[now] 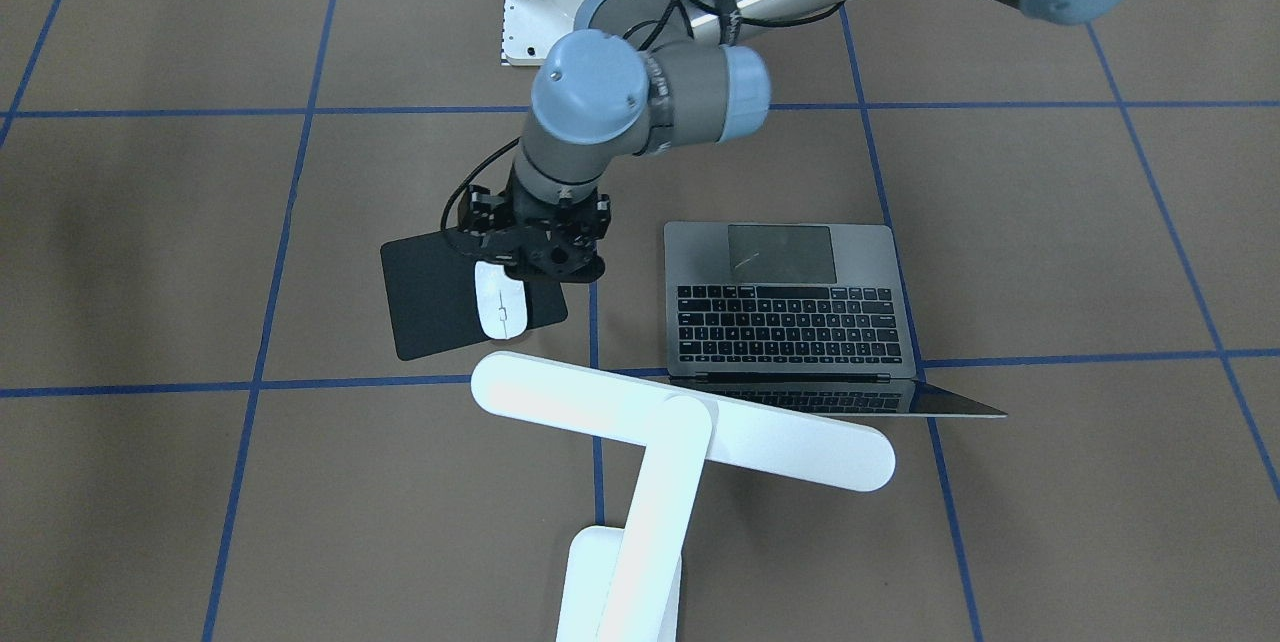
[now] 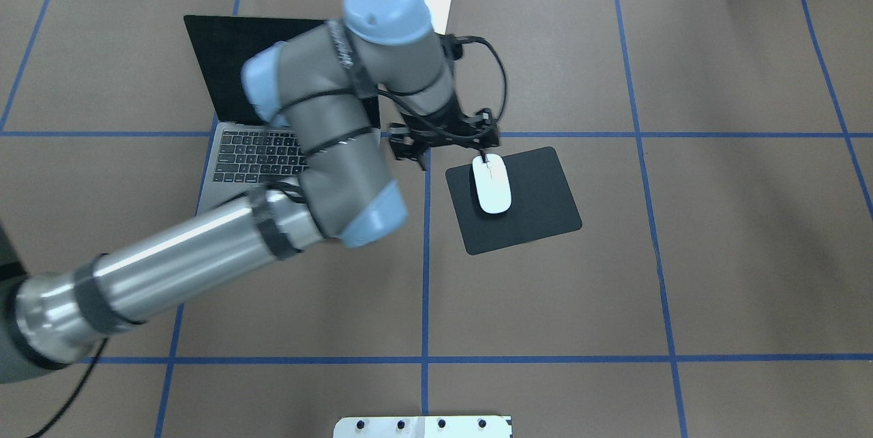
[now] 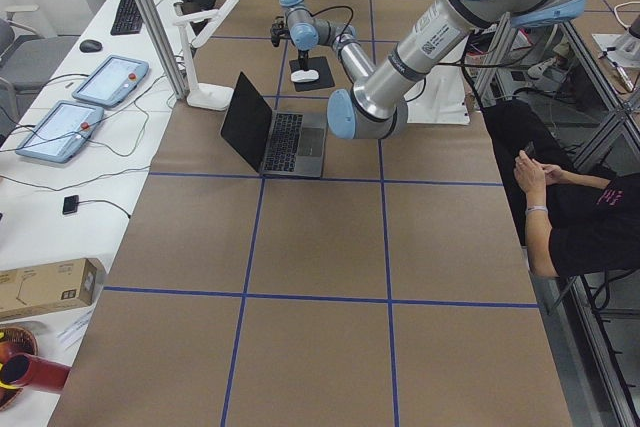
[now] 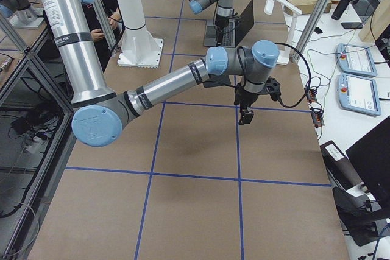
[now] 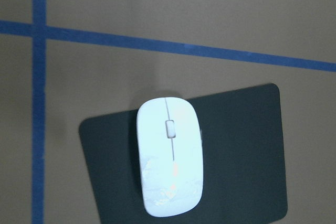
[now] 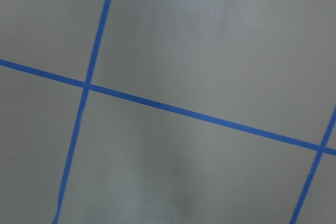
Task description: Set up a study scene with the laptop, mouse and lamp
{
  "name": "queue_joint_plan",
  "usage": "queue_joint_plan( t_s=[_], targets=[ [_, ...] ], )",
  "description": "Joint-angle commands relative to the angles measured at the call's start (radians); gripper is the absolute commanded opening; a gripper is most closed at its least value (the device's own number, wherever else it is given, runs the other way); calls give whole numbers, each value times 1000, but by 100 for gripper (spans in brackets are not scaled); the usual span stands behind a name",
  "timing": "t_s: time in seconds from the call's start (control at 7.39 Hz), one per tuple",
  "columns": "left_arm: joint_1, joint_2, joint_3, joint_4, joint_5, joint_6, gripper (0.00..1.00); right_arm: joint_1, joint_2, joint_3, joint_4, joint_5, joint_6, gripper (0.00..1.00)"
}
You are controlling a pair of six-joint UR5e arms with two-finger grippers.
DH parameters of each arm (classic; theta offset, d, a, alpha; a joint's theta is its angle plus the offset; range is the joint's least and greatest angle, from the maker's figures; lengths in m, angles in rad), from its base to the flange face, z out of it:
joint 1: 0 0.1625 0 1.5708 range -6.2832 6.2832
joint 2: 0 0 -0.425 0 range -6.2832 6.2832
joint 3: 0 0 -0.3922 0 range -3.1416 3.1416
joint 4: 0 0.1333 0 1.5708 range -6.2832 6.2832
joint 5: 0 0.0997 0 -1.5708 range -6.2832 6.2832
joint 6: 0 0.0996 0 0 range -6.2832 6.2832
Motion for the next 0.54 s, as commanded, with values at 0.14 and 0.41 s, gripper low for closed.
queue_joint_plan(
  t_s=[0.14,0.41],
  targets=[
    [-215,358,-433,243,-27,468,99,27,-48,3,93,-18,43,100],
    [-487,564,-423,242,-92,768,100,45,-126,-6,116,-101,44,100]
  ],
)
